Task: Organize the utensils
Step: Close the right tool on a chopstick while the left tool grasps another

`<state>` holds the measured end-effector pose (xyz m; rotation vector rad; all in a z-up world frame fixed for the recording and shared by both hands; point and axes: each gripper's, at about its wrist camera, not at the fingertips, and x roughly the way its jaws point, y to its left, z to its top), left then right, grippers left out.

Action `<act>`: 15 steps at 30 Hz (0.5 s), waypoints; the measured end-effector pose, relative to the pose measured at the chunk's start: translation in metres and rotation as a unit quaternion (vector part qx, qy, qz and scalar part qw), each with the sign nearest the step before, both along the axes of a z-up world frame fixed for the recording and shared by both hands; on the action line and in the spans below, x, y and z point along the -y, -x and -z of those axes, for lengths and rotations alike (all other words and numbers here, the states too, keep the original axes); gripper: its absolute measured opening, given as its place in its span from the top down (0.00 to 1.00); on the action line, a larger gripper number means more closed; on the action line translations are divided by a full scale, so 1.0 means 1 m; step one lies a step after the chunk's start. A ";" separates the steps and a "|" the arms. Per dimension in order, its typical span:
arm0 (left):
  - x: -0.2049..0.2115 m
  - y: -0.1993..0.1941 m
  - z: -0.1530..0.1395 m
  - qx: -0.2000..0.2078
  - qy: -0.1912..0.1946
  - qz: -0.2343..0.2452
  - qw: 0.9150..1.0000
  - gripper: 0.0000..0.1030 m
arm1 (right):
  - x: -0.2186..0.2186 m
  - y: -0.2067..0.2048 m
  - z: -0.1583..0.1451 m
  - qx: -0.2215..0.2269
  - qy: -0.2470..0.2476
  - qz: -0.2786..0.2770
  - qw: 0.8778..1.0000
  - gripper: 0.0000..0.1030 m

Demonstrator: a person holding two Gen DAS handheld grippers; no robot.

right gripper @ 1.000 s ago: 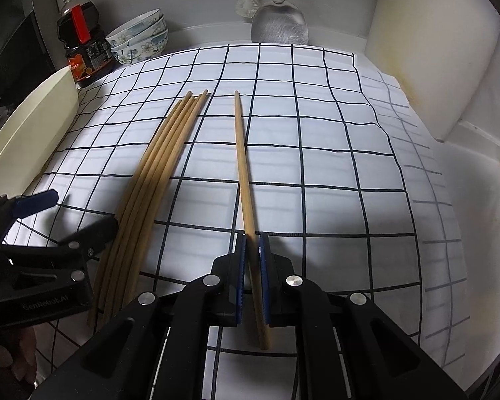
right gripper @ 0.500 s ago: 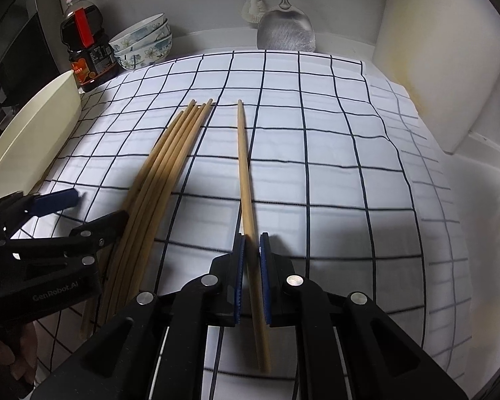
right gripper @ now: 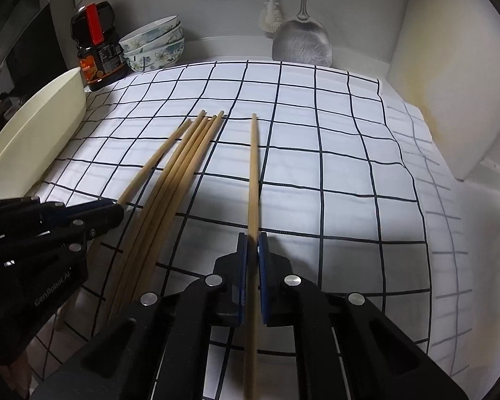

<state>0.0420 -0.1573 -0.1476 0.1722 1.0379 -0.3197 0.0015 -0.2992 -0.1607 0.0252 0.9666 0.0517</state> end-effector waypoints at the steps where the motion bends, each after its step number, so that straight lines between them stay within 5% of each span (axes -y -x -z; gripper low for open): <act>1: -0.001 0.000 0.000 -0.003 0.003 -0.001 1.000 0.93 | 0.002 0.000 0.000 -0.003 -0.008 0.004 1.000 0.94; 15: -0.025 0.011 -0.022 -0.025 0.013 -0.001 1.000 0.93 | -0.002 0.024 -0.026 -0.014 -0.073 0.031 0.997 0.94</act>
